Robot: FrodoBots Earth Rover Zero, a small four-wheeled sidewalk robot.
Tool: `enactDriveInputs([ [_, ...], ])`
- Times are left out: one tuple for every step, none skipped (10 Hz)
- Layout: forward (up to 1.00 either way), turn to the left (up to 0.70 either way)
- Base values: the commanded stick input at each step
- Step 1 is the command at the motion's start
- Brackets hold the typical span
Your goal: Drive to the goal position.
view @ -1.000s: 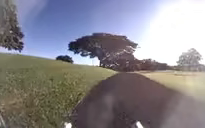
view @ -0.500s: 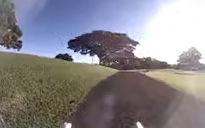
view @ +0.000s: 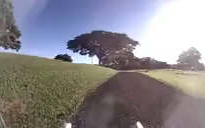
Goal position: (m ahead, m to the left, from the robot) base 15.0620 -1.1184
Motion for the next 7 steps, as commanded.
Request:
enactDriveInputs([
  [0.7,0.0],
  [0.7,0.0],
  [0.7,0.0],
  [0.7,0.0],
  [0.7,-0.06],
  [0.7,-0.14],
  [0.7,-0.14],
])
